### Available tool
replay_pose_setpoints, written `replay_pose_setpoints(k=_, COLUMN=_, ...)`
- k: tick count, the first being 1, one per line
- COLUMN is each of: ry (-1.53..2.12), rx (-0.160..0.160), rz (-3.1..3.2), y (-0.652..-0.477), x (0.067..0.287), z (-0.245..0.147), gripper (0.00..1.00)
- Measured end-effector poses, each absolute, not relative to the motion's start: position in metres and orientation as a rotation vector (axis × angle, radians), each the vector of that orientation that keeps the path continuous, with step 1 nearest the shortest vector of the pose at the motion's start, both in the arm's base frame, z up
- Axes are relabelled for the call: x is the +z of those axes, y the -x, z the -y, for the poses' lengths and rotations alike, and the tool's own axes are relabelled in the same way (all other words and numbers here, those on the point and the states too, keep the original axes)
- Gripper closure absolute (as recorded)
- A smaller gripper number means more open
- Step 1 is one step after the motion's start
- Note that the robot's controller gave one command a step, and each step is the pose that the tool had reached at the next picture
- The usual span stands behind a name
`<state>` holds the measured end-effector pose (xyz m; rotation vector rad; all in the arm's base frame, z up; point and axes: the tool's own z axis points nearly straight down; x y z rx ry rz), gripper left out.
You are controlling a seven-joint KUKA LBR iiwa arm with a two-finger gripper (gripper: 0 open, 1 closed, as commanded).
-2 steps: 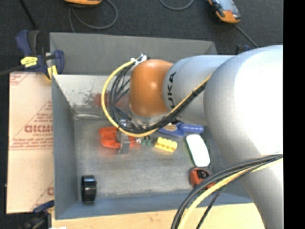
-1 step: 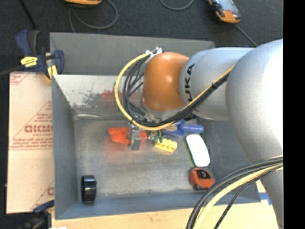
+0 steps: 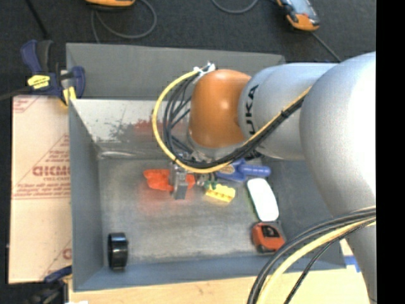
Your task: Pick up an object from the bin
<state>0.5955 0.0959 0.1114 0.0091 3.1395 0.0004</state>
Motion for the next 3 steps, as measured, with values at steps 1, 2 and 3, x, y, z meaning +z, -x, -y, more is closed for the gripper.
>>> replay_pose_setpoints(k=1, ry=0.389, rx=0.001, rz=-3.111, y=-0.636, x=0.072, z=-0.099, gripper=1.00)
replay_pose_setpoints(k=2, ry=0.388, rx=0.001, rz=-3.111, y=-0.636, x=0.072, z=-0.099, gripper=1.00)
replay_pose_setpoints(k=3, ry=0.364, rx=-0.001, rz=-3.111, y=-0.621, x=0.241, z=-0.091, gripper=1.00)
